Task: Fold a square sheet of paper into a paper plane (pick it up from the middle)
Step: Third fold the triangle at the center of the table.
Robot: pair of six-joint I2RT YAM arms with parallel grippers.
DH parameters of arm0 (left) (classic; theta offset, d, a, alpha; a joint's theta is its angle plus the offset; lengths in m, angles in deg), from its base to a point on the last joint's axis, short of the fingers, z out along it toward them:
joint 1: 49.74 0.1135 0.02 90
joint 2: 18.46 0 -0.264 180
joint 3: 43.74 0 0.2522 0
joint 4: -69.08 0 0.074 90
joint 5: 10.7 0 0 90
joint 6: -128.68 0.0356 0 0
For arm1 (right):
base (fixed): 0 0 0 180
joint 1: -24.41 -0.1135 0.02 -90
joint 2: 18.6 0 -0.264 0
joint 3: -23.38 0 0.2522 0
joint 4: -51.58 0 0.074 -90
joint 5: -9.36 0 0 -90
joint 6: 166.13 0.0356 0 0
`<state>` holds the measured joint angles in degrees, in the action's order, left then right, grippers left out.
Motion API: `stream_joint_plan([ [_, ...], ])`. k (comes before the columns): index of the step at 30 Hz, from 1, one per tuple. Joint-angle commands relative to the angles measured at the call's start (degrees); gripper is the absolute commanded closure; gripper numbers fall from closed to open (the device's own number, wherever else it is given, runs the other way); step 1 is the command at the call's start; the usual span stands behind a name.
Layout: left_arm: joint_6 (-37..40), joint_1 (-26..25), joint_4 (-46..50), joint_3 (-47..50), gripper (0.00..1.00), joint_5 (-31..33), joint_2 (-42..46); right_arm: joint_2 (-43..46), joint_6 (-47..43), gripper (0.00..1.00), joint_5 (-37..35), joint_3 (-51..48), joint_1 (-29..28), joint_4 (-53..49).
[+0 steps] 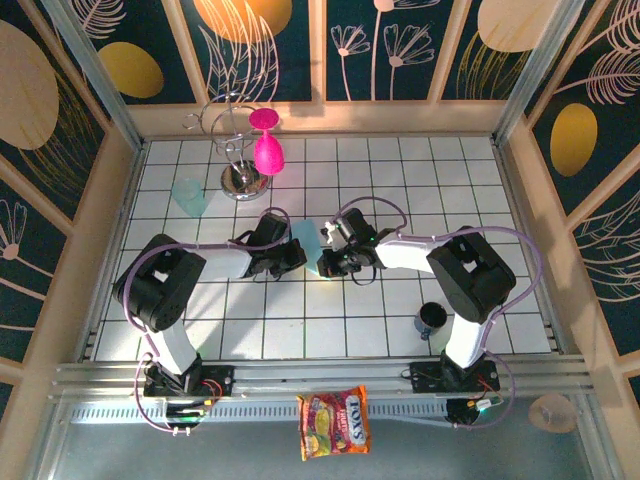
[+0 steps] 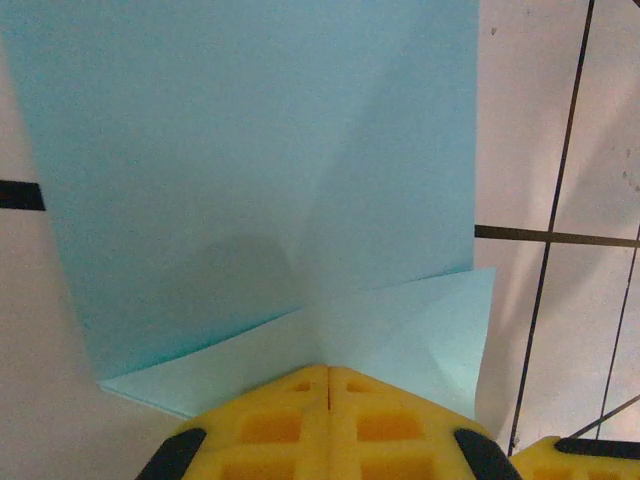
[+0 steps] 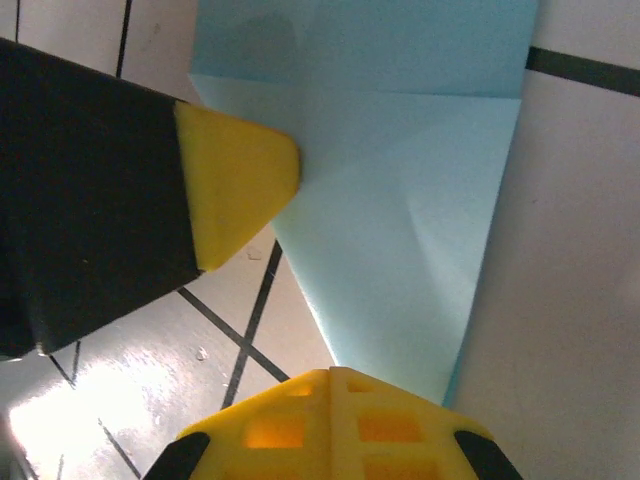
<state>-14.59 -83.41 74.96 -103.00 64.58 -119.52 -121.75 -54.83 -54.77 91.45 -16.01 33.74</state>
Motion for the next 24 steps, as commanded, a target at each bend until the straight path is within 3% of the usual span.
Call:
stream_joint_plan([
  [1, -1.22, -0.03, 2.67, -0.74, 0.99, 2.51, -1.40, -2.32, 3.38, 1.00, 0.89, 2.91, 0.14, 1.52],
  [12, -2.15, 0.00, 5.41, -0.90, 0.99, 4.09, -2.10, -5.69, 2.53, 1.00, -1.23, 3.29, 0.70, -2.04],
  [24, -2.89, -0.06, 6.21, -0.02, 1.00, 5.23, -2.23, 2.58, -3.03, 1.00, 0.15, -8.94, 2.37, -5.46],
])
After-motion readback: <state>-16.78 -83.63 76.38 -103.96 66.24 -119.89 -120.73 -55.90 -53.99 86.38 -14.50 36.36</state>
